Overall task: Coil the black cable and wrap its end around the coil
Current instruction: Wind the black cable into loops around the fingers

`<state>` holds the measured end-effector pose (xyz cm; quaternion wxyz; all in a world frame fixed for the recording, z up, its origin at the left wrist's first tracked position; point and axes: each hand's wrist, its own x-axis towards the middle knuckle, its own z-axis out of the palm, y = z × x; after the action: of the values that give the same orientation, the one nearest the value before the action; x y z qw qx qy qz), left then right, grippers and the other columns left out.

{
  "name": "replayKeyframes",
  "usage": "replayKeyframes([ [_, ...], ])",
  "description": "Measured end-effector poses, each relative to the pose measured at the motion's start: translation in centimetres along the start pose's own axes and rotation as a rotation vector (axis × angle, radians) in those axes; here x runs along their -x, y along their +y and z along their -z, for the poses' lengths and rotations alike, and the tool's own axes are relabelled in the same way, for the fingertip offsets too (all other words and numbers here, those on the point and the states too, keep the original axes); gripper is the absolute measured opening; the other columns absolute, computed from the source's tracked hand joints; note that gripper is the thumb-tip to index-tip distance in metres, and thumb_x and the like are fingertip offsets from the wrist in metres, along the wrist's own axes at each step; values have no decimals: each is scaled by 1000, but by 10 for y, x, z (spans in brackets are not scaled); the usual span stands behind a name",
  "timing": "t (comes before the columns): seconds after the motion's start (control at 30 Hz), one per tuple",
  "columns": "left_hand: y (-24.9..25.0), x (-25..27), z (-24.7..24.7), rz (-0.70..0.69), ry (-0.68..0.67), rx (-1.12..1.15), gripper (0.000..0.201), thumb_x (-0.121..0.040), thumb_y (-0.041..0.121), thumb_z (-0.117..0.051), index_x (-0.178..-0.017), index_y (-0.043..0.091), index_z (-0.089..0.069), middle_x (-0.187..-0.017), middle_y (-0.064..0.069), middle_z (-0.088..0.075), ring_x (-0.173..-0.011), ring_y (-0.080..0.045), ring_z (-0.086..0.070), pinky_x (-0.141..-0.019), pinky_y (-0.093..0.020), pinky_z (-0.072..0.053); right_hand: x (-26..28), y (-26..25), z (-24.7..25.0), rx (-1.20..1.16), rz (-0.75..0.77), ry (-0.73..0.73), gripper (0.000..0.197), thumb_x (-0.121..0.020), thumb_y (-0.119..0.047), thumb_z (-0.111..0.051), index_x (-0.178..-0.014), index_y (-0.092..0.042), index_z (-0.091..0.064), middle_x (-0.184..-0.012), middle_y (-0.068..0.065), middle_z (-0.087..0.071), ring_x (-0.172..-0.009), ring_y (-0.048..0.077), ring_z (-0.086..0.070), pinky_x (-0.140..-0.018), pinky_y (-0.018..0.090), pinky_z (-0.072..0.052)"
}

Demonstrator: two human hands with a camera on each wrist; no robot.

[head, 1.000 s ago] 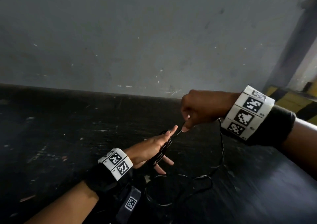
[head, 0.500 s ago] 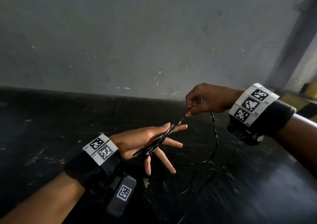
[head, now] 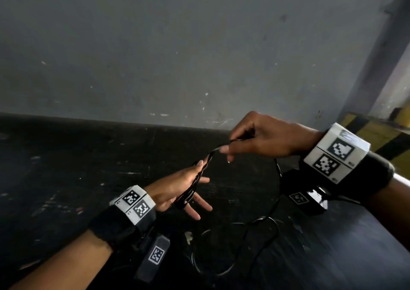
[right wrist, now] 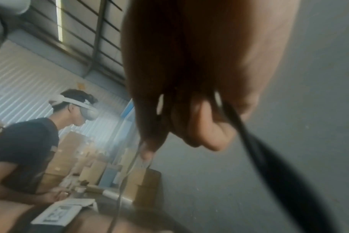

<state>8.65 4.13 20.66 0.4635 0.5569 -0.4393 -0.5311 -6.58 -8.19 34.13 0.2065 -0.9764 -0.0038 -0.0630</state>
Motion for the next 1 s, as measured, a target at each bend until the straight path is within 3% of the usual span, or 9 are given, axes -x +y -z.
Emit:
replayKeyframes([
  [0.13,0,9,-9,-4,-155,17,52,-88,64,-25,-139,61,-16,-154,-7,-32,-103,-36,-67,-47,-34,-58,-8,26,8,128,-78,74,19,-86,-26,-66,-77,-13,-76,-58,14,-64,-49,19,-43,-51,30,-32],
  [0.23,6,18,-14,-7,-248,22,50,-89,62,-23,-138,61,-19,-153,-6,-35,-107,-38,-65,-44,-32,-57,-10,46,8,143,-146,117,19,-81,-29,-69,-75,-12,-77,-60,13,-67,-50,18,-45,-51,29,-33],
  [0.37,15,24,-17,-31,-365,53,49,-89,61,-22,-138,59,-24,-151,-6,-38,-113,-44,-59,-43,-31,-57,-12,61,-9,131,-174,120,29,-87,-32,-63,-67,-14,-75,-44,2,-43,-41,10,-30,-44,20,-24],
  [0.43,19,25,-16,-35,-400,81,50,-88,60,-25,-138,57,-28,-151,-7,-38,-119,-41,-56,-45,-33,-58,-14,67,-19,158,-185,107,36,-91,-33,-58,-63,-14,-73,-41,-2,-38,-37,10,-29,-43,20,-26],
  [0.53,26,26,-15,-49,-393,109,48,-88,58,-30,-136,55,-34,-151,-4,-38,-125,-33,-53,-46,-33,-58,-16,73,-32,221,-197,135,39,-94,-29,-53,-58,-20,-65,-42,-6,-41,-37,6,-41,-46,15,-32],
  [0.67,39,27,-16,-41,-297,-52,42,-88,62,-28,-130,61,-35,-153,2,-34,-123,-23,-55,-45,-31,-56,-13,79,-40,266,-206,181,44,-96,-36,-46,-54,-26,-50,-53,-8,-50,-48,9,-49,-56,28,-42],
  [0.83,50,22,-17,13,-168,-256,49,-86,60,-28,-135,58,-27,-160,6,-14,-138,-24,-36,-56,-35,-59,-9,82,-8,416,-195,301,48,-95,-47,-40,-69,-14,-64,-67,0,-62,-63,19,-60,-68,37,-52],
  [0.9,54,18,-17,7,-164,-288,54,-83,62,-30,-137,57,-27,-159,6,-16,-136,-24,-40,-52,-32,-57,-7,83,0,473,-191,324,53,-93,-53,-37,-67,-15,-63,-67,3,-63,-62,21,-59,-65,35,-49],
  [1.0,53,13,-21,-16,-277,-219,55,-86,64,-31,-140,53,-28,-155,-3,-31,-121,-26,-57,-39,-25,-52,-6,78,3,475,-156,339,52,-94,-51,-38,-68,-13,-63,-64,2,-62,-60,21,-60,-62,31,-46],
])
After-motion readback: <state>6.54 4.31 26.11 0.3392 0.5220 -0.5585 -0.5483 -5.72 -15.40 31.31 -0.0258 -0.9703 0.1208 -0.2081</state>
